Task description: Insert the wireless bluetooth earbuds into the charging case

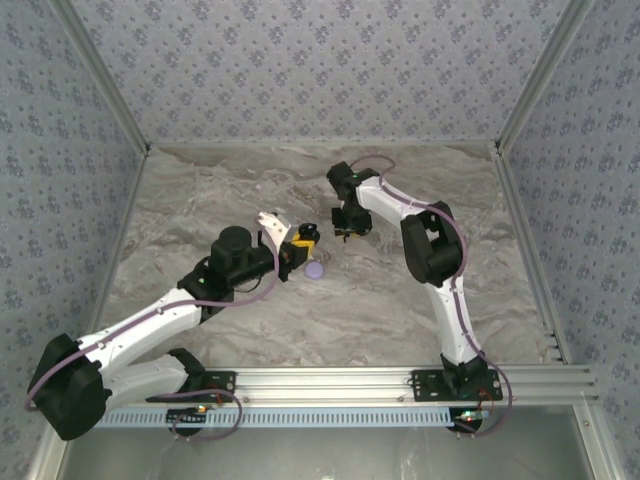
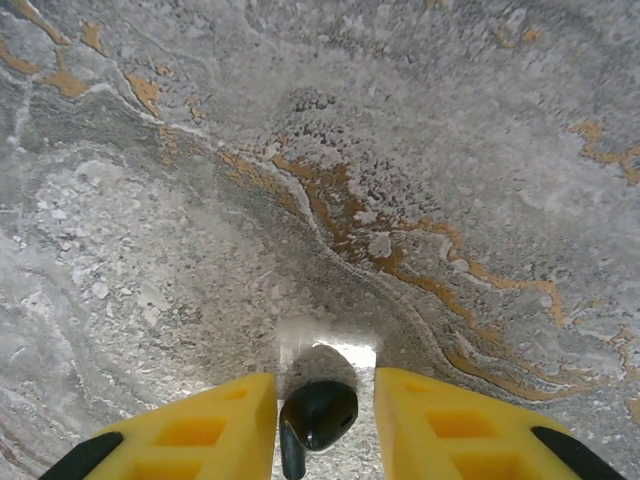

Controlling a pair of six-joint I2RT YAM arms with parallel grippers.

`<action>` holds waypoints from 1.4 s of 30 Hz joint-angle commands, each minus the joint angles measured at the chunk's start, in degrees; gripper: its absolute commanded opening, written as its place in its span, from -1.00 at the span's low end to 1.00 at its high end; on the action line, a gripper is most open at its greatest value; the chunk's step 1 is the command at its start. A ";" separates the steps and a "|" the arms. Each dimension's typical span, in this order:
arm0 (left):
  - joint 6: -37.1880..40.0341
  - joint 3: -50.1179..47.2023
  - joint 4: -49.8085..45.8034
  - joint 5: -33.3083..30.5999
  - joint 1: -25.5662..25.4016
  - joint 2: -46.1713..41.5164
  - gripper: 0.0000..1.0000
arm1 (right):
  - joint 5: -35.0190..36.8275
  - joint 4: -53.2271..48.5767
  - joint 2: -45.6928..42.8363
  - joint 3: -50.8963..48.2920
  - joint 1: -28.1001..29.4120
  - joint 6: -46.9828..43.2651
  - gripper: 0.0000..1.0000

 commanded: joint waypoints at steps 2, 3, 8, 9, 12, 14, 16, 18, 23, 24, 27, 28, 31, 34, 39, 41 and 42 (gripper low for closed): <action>0.23 -0.08 1.91 1.09 -0.38 -0.61 -0.80 | -0.40 -0.54 1.97 0.00 -0.23 1.29 -0.35; 0.24 -0.10 1.90 1.13 -0.41 -0.62 -0.80 | -0.42 -0.57 2.21 0.13 -0.19 1.31 -0.35; 0.24 -0.18 1.82 1.06 -0.33 -0.62 -0.80 | -0.41 -0.83 3.23 0.70 0.03 1.23 -0.38; 0.19 -0.17 1.80 1.11 -0.36 -0.61 -0.80 | -0.47 -0.83 3.40 0.70 0.08 1.22 -0.39; 0.23 -0.26 1.85 1.12 -0.40 -0.70 -0.80 | -0.29 -0.85 3.69 0.70 0.12 1.13 -0.44; 0.23 -0.26 1.65 1.09 -0.41 -0.79 -0.80 | 0.40 -0.85 3.46 0.37 0.00 1.21 -0.47; 0.32 -0.26 1.43 0.96 -0.34 -0.91 -0.80 | 0.84 -0.22 2.59 -0.52 -0.18 1.21 -0.50; 0.33 -0.35 1.50 0.86 -0.40 -1.05 -0.80 | 1.09 0.59 1.35 -1.63 -0.50 1.33 -0.50; 0.45 -0.35 1.41 0.78 -0.37 -0.97 -0.80 | 1.34 4.28 -4.19 -7.72 -1.90 2.07 -0.50; 0.50 -0.35 1.38 0.78 -0.36 -0.97 -0.80 | 1.29 5.12 -5.31 -9.08 -2.29 2.20 -0.50; 0.45 -0.26 1.48 0.85 -0.41 -0.70 -0.80 | 1.49 7.54 -9.04 -13.72 -3.02 2.78 -0.50; 0.50 -0.23 1.43 0.84 -0.37 -0.57 -0.80 | 1.78 8.20 -10.34 -15.30 -3.16 2.93 -0.51; 0.50 -0.17 1.58 0.96 -0.39 -0.36 -0.80 | 1.96 11.34 -14.29 -20.90 -3.39 3.29 -0.50; 0.48 -0.15 1.78 1.12 -0.41 -0.04 -0.80 | 1.64 13.26 -16.93 -25.05 -3.39 3.11 -0.49; 0.43 0.21 2.02 1.39 -0.39 0.61 -0.80 | 1.30 14.56 -19.47 -29.95 -3.00 3.31 -0.49; 0.31 0.36 2.31 1.46 -0.39 0.96 -0.80 | 1.24 14.70 -19.84 -30.81 -2.89 3.46 -0.48; 0.31 0.44 2.45 1.42 -0.41 1.12 -0.80 | 1.26 14.72 -19.77 -31.04 -2.86 3.37 -0.48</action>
